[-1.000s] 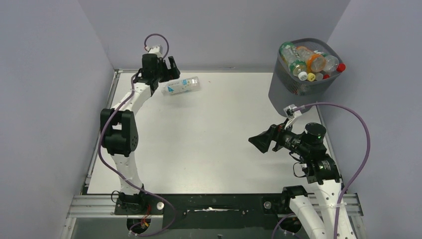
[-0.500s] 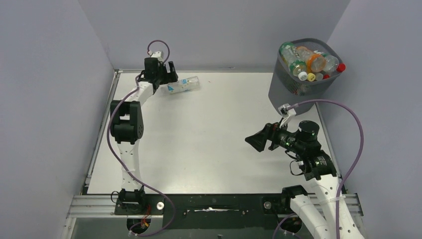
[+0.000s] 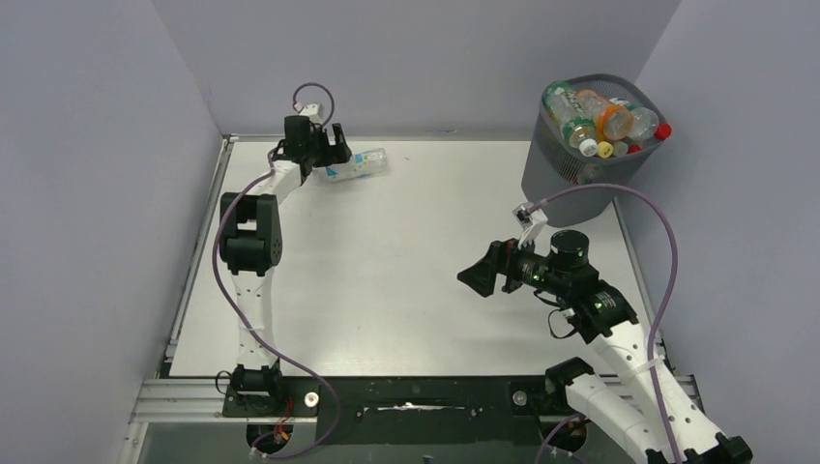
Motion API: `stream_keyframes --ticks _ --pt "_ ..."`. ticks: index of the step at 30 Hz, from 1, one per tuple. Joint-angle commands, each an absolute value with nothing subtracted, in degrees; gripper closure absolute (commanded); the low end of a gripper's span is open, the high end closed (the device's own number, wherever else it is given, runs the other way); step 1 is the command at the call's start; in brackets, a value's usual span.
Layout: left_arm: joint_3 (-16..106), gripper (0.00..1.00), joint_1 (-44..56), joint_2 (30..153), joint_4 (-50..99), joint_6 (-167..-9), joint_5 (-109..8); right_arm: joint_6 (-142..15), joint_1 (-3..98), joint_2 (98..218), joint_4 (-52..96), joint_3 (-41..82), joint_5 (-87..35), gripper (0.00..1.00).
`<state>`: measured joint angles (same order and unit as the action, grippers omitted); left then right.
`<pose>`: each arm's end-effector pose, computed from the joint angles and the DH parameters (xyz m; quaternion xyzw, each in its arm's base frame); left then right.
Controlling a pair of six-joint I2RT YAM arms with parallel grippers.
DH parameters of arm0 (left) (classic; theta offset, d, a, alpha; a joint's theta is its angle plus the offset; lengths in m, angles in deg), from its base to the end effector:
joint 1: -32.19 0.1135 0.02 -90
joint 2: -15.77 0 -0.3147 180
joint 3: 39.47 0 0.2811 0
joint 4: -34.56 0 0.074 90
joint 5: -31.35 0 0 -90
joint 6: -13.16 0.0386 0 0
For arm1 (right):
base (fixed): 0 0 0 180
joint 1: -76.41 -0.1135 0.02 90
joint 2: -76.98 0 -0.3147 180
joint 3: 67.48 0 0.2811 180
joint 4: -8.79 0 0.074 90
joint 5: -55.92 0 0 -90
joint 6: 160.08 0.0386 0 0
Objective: Put the plastic bottles in the bin
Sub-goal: Pick up the plastic bottle at the center of the board.
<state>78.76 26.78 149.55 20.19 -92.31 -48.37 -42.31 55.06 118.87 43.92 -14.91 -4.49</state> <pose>0.6023 -0.0640 0.2095 -0.0309 0.8628 -0.1666 0.4763 0.1420 0.0760 0.3312 -0.0925 0.8194 0.4128 0.3868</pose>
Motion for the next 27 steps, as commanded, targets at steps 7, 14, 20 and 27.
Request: stream_keyframes --ticks 7,14,20,27 --pt "77.1 0.11 25.2 148.4 26.1 -93.3 -45.0 -40.0 45.0 120.5 38.2 -15.4 -14.4 0.02" --pt "70.5 0.11 22.9 144.1 28.1 -94.5 -45.3 -39.9 43.1 120.6 37.5 -15.9 -15.8 0.02" --pt "66.8 0.11 20.6 141.4 27.6 -93.2 -46.6 -40.1 42.5 120.2 37.5 -16.0 -16.1 0.02" --pt "63.4 0.11 18.6 137.9 27.3 -92.2 -48.2 -40.0 42.0 120.1 37.1 -16.0 -16.5 0.02"
